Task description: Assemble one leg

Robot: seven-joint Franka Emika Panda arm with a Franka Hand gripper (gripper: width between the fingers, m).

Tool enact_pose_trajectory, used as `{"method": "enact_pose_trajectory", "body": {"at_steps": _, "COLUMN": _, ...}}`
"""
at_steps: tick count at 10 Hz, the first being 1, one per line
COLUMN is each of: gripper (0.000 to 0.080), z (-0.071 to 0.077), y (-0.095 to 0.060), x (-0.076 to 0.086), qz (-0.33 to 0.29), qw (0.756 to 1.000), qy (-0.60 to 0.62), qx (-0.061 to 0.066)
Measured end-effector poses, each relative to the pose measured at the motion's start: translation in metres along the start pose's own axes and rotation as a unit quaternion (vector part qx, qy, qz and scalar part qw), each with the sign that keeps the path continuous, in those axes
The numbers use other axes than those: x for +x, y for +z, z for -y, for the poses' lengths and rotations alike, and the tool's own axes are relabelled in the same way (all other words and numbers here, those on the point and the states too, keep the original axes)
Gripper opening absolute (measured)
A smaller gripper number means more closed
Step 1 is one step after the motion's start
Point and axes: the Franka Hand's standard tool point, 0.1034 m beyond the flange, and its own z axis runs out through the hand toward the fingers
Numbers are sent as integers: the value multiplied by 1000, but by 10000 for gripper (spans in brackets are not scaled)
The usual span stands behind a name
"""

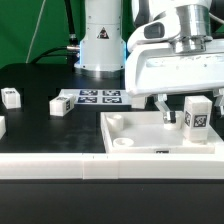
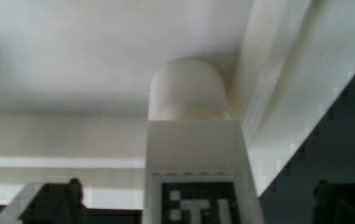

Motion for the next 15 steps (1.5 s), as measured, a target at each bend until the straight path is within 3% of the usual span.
{"method": "enact_pose_trajectory", "body": {"at_steps": 3, "gripper": 649, "z": -1, "y": -16, "x": 18, "qz": 16, "qw": 1000, "qy": -3, "qx": 3}}
{"method": "enact_pose_trajectory", "body": {"at_steps": 5, "gripper": 649, "z": 0, "y": -16, "x": 18, "qz": 21, "qw": 1000, "qy": -3, "qx": 3}}
{"method": "enact_pose_trajectory", "body": {"at_steps": 7, "gripper": 649, "z": 2, "y": -13, "x": 12, "qz": 79, "qw": 997, "qy": -3, "qx": 10}}
{"method": "enact_pose_trajectory", "body": {"at_steps": 9, "gripper": 649, "z": -5, "y": -9, "x": 20, "qz": 149, "qw": 989, "qy": 3, "qx": 12}}
{"method": "enact_pose_trajectory", "body": {"at_steps": 12, "gripper": 649, "z": 1, "y": -15, "x": 14, "qz": 280, "qw": 960, "qy": 7, "qx": 25}}
{"method": "enact_pose_trajectory", "body": {"at_steps": 14, "gripper": 649, "z": 2, "y": -12, "x": 17, "qz": 278, "qw": 960, "qy": 6, "qx": 26}}
{"method": "enact_pose_trajectory", "body": {"at_steps": 15, "gripper": 515, "z": 2, "y": -12, "x": 17, "qz": 278, "qw": 960, "qy": 6, "qx": 26}}
